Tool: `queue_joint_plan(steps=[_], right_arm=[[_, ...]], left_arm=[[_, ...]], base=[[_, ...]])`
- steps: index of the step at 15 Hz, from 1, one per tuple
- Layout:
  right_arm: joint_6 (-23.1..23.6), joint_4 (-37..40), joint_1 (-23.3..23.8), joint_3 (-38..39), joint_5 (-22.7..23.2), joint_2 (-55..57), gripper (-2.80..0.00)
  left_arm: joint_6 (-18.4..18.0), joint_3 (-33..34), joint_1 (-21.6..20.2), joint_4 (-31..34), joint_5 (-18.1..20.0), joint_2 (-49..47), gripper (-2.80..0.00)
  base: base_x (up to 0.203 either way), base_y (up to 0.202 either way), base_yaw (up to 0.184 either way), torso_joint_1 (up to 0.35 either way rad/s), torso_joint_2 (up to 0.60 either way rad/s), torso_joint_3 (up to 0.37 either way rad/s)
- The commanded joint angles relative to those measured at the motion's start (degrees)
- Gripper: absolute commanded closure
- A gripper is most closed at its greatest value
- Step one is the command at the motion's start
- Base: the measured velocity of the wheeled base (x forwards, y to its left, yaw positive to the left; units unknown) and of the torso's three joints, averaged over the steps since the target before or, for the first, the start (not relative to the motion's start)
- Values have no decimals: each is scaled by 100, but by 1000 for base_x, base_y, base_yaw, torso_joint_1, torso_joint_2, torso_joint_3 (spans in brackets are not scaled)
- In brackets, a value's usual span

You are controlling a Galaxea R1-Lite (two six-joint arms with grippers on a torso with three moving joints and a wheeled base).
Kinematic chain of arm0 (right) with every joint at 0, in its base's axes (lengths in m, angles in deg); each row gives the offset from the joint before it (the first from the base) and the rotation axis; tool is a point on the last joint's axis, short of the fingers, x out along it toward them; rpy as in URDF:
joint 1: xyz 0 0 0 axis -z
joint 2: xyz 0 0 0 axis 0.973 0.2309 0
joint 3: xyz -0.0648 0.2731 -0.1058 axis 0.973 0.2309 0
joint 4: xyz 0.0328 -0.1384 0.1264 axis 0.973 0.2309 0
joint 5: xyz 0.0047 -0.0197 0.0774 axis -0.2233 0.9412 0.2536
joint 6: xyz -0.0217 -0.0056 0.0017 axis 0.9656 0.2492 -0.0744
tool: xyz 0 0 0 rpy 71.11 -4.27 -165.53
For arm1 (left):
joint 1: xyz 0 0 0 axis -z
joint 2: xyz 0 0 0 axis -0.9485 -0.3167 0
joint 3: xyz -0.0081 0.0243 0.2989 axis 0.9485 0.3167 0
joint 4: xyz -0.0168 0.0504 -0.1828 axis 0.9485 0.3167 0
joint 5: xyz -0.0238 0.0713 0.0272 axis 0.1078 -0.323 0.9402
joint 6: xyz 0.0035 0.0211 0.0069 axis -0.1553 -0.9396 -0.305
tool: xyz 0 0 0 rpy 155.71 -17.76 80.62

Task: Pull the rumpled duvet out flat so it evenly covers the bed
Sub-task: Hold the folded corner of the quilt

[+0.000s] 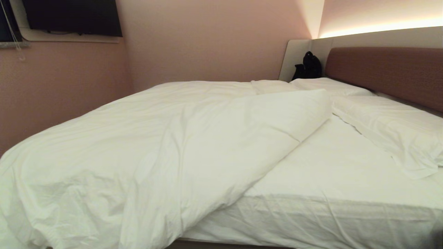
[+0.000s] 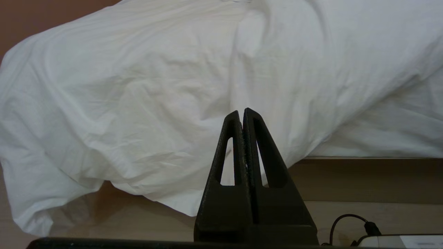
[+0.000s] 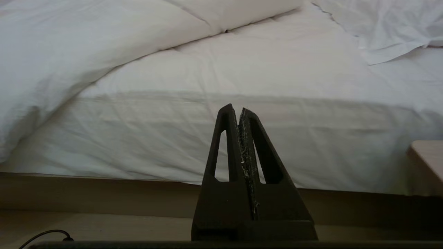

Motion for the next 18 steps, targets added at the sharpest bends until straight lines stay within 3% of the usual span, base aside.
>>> queue_joint_plan(steps=[1,4,14,18], right_arm=[[0,-1,-2,0,-3,-1,0],[0,-1,-2,0,-3,-1,0],[0,-1,-2,0,-3,-1,0],[0,-1,-2,0,-3,-1,0]], left_arm=[[-4,0,-2,0,6,2,0],[-8,0,-2,0,6,2,0],[-4,0,-2,0,23,2,0],[163,0,-2,-1,-12,2,0]], base=[[0,-193,1,2,5,5],[0,-137,0,4,3,4],[0,0,0,0,0,0],[0,0,0,0,0,0]])
